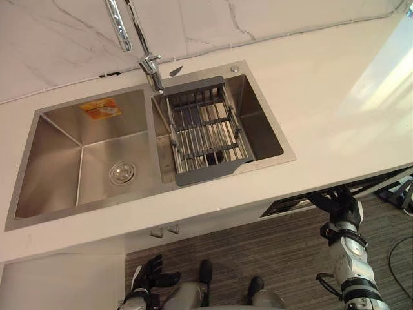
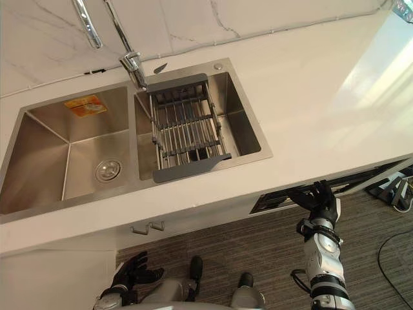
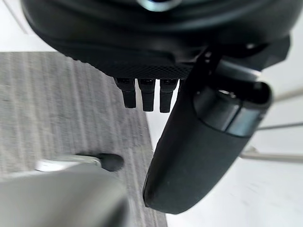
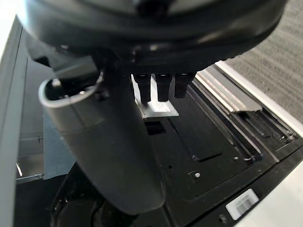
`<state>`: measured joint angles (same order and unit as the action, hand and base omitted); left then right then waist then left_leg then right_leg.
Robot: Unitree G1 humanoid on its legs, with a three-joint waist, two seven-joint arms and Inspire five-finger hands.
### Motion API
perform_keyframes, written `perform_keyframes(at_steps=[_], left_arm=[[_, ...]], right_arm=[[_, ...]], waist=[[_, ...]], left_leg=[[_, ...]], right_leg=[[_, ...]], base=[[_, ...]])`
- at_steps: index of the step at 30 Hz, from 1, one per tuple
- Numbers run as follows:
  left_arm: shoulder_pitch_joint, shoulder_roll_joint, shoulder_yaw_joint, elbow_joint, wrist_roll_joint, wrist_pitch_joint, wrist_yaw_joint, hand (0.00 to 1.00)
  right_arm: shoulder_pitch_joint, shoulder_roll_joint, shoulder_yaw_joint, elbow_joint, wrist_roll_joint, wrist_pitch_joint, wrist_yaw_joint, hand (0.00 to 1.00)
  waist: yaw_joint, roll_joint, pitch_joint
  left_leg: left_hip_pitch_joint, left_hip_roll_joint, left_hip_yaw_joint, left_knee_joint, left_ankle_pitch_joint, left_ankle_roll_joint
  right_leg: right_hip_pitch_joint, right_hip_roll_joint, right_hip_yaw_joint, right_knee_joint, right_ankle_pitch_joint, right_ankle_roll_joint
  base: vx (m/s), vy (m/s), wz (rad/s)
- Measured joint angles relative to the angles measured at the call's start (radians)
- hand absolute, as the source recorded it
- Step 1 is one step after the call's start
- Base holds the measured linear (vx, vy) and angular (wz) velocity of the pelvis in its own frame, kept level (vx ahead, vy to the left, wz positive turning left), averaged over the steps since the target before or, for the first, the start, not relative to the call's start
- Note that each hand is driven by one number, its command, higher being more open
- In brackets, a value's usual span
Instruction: Walk over to the sink, pick up the cup, carry it to the dishwasher, place the cup inside the dishwasher, then close the dishwasher door
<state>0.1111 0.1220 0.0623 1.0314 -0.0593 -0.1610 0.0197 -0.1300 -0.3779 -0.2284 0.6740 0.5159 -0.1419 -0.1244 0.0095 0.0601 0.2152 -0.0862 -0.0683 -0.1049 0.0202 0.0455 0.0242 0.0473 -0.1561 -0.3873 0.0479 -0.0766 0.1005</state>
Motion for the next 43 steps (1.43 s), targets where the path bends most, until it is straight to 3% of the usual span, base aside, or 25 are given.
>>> perform_keyframes(at_steps=[10,15,19,25,31,37,43], left_arm=[[0.013,0.006,-0.018,-0.006,-0.009,-0.006,0.008,0.9],[0.013,0.01,-0.022,-0.012,-0.009,0.002,0.014,0.9],[0.008,0.016,-0.023,-0.014,-0.005,0.012,0.018,0.9],[0.005,0.024,-0.029,-0.015,0.002,0.022,0.018,0.9],[0.01,0.048,-0.032,-0.003,0.002,0.027,0.018,0.9],[0.013,0.047,-0.031,-0.002,0.002,0.027,0.018,0.9],[0.015,0.046,-0.025,-0.002,0.001,0.033,0.02,0.9]], right_arm=[[-0.047,-0.046,0.039,0.068,-0.079,0.017,-0.004,0.9],[0.018,-0.046,0.065,-0.031,-0.127,0.04,0.011,0.9],[0.173,0.006,0.126,-0.188,-0.196,0.04,0.125,0.9],[0.273,0.165,0.157,-0.184,-0.322,0.05,0.179,0.9],[0.296,0.237,0.149,0.0,-0.404,0.052,0.157,0.9],[0.297,0.267,0.051,0.181,-0.43,0.057,0.116,0.9],[0.298,0.272,-0.011,0.229,-0.42,0.067,0.094,0.9]], waist=[[-0.009,-0.003,0.003],[-0.023,-0.009,0.006],[-0.035,-0.018,0.007],[-0.032,-0.033,-0.001],[-0.032,-0.081,-0.051],[-0.033,-0.082,-0.079],[-0.034,-0.084,-0.083]], left_leg=[[-0.006,0.004,-0.022,-0.031,0.036,-0.006],[0.006,0.014,-0.022,-0.055,0.051,-0.007],[0.031,0.021,-0.022,-0.073,0.055,-0.012],[0.051,0.019,-0.024,-0.091,0.06,-0.016],[0.08,0.019,-0.015,-0.106,0.064,-0.018],[0.105,0.019,-0.012,-0.107,0.063,-0.021],[0.123,0.022,-0.008,-0.112,0.062,-0.022]], right_leg=[[-0.017,0.004,-0.018,0.007,0.007,-0.005],[-0.014,0.012,-0.018,0.003,0.011,-0.01],[0.005,0.02,-0.019,-0.007,0.009,-0.012],[0.024,0.014,-0.021,-0.013,0.009,-0.011],[0.042,0.011,-0.011,-0.014,0.008,-0.011],[0.063,0.011,-0.008,-0.014,0.009,-0.01],[0.077,0.013,-0.005,-0.017,0.009,-0.009]], base=[[-0.04,0.017,0.06],[0.0,0.0,0.0],[0.01,-0.005,0.0],[0.0,0.006,0.03],[-0.01,0.015,-0.05],[-0.04,0.002,-0.02],[-0.05,-0.004,-0.02]])
